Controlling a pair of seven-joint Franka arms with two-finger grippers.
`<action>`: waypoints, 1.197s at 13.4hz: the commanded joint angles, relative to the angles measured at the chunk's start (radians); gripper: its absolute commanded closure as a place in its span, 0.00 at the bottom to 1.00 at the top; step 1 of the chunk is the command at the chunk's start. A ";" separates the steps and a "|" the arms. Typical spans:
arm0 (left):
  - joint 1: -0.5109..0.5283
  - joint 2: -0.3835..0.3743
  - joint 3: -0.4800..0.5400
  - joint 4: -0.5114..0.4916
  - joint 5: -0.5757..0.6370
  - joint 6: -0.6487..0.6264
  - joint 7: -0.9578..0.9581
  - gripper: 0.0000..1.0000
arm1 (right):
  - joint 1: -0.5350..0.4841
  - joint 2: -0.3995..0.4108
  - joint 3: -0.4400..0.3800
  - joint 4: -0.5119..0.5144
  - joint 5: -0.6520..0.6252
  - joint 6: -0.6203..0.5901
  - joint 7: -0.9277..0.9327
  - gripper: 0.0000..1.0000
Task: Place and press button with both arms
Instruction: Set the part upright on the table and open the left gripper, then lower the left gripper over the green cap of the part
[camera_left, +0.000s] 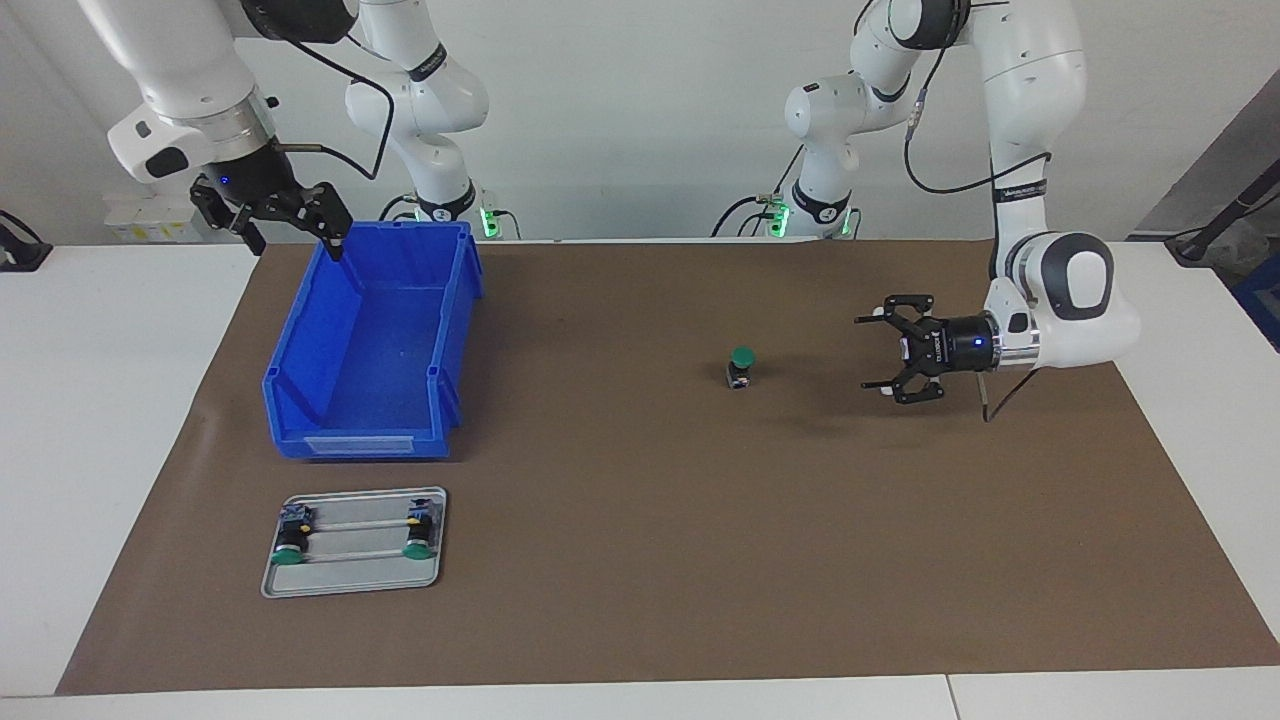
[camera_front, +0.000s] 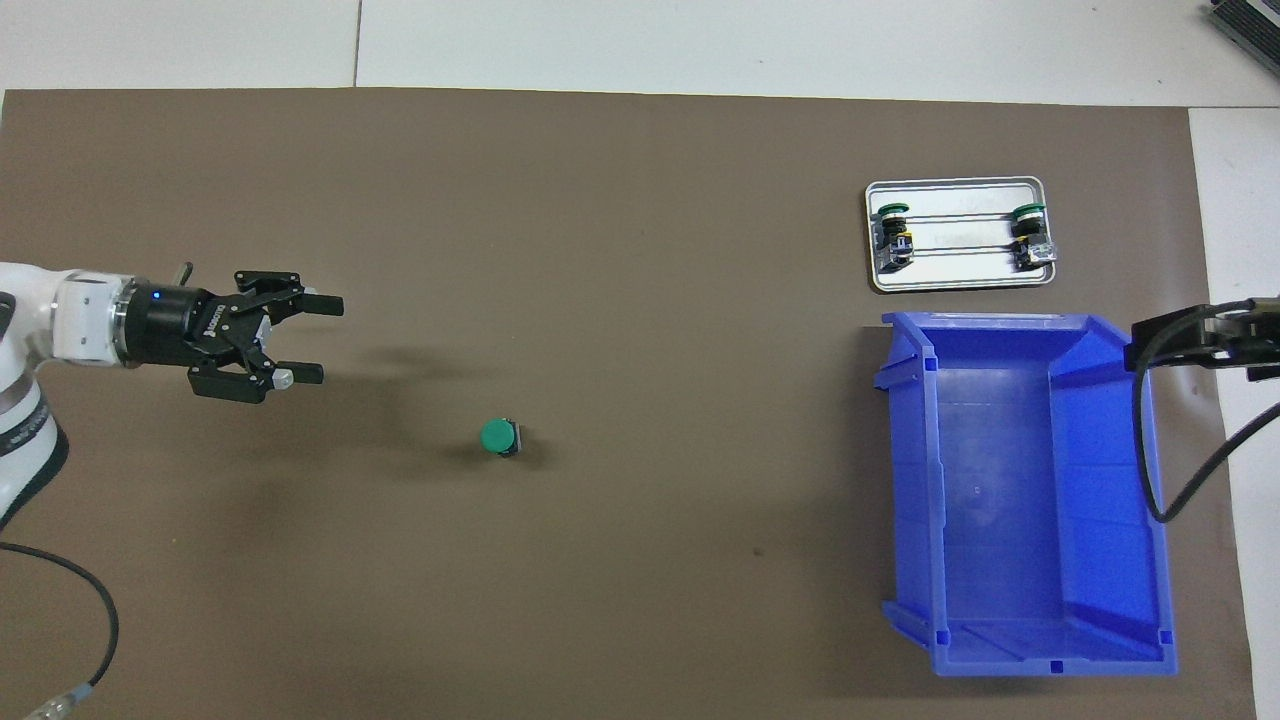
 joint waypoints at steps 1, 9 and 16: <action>-0.008 -0.075 -0.008 0.189 0.200 -0.025 -0.342 0.02 | -0.005 -0.027 0.000 -0.036 -0.011 0.029 0.007 0.00; -0.315 -0.219 -0.048 0.311 0.680 0.140 -1.178 0.03 | -0.005 -0.027 0.000 -0.036 -0.011 0.029 0.007 0.00; -0.595 -0.282 -0.052 0.138 1.039 0.357 -1.800 0.28 | -0.007 -0.027 0.000 -0.036 -0.011 0.029 0.007 0.00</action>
